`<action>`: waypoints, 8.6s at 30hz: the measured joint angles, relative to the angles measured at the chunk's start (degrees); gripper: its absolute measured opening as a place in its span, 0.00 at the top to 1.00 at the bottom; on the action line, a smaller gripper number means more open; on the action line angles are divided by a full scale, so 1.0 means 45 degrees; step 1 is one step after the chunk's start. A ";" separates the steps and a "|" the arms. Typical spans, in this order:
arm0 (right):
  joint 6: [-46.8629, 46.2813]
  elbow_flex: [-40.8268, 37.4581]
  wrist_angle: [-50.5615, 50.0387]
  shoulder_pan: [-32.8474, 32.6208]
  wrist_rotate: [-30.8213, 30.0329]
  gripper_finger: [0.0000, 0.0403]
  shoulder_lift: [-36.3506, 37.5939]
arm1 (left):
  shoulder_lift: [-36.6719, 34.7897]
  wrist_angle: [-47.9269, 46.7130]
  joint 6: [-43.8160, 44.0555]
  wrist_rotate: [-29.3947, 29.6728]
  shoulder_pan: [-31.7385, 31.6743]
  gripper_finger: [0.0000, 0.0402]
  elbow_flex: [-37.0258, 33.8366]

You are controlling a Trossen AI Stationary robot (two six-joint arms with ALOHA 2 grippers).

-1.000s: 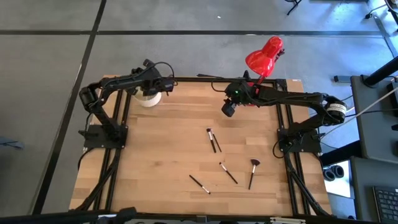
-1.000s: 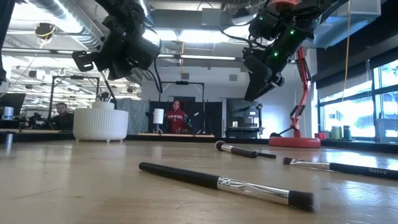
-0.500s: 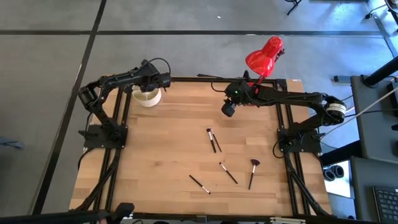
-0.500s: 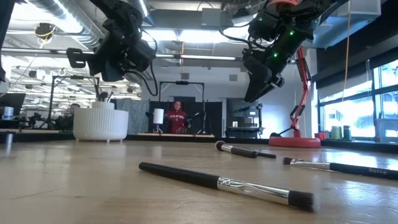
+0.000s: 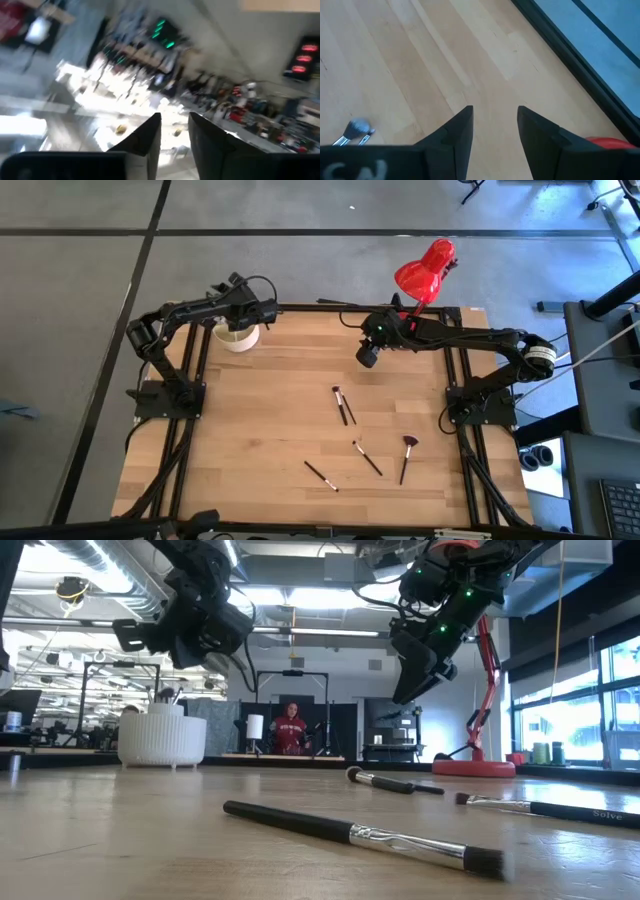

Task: Put items in baskets/containers
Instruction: Put the highlighter brush into the organizer, then put the blush brush into the organizer

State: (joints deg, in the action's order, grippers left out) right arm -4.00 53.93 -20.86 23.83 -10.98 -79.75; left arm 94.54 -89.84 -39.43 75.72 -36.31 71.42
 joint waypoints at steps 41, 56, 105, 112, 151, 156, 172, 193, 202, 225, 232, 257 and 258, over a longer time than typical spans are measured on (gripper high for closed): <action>-1.0919 0.0005 -0.9551 -0.6629 0.1435 0.62 -0.0675 | 0.0063 1.9758 1.2842 -1.0374 0.9174 0.85 -0.4534; -1.9496 0.0005 -0.8815 -1.0405 0.3402 0.43 -0.1152 | 0.0141 2.2075 1.3917 -0.9581 0.9948 0.85 -0.6386; -0.9762 0.2027 -0.5491 -0.7707 -0.2082 0.98 -0.3695 | -0.1747 1.8012 1.4414 -0.9725 1.0669 0.88 -0.6246; -0.4490 0.2757 -0.0809 -0.5467 -0.5441 0.99 -0.3623 | -0.6348 1.4797 1.4954 -0.6436 1.2024 0.93 -0.6115; 0.3548 1.7398 1.4528 -0.1067 0.1896 0.99 -1.6553 | -1.3827 1.1435 1.3821 -0.0482 1.1007 0.99 -0.7043; 0.3167 1.7102 1.3987 -0.1018 0.1922 0.97 -1.6548 | -1.3814 1.1390 1.3822 -0.0459 1.0932 0.99 -0.7043; 0.3052 1.7631 0.8813 -0.1327 0.0536 0.52 -1.5012 | -1.3814 1.0688 1.3963 -0.0622 1.0932 0.95 -0.7043; 0.2582 1.1808 -0.0575 -0.3418 0.1504 0.81 -0.8060 | -1.3001 1.1118 1.2277 -0.3668 1.0936 0.89 -0.7043; 0.0680 0.2595 0.5840 -0.4474 0.0579 0.81 -0.2515 | -1.0026 1.4843 1.0217 -0.4978 1.0403 0.89 -0.7043; 0.0624 -0.0486 0.2474 -0.4377 -0.2000 0.90 0.4645 | 0.2257 2.3013 0.2618 -1.6629 0.6518 0.77 -0.2673; -0.0367 -0.1396 0.1689 -0.4372 -0.4822 0.89 0.5671 | 0.4483 1.7447 -0.0702 -1.7588 0.6545 0.66 0.0579; -0.1125 -0.2254 -0.0196 -0.4015 -0.4985 0.89 0.6883 | 0.5912 1.3190 -0.4047 -1.6226 0.6286 0.91 0.2753; -0.1125 -0.2254 -0.0196 -0.4015 -0.4985 0.89 0.6883 | 0.5921 1.3226 -0.4047 -1.6194 0.6327 0.93 0.2749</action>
State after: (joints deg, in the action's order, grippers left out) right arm -9.06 43.79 -21.74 5.76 -33.41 -48.77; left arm 121.19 -30.33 -57.65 2.85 -7.84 83.79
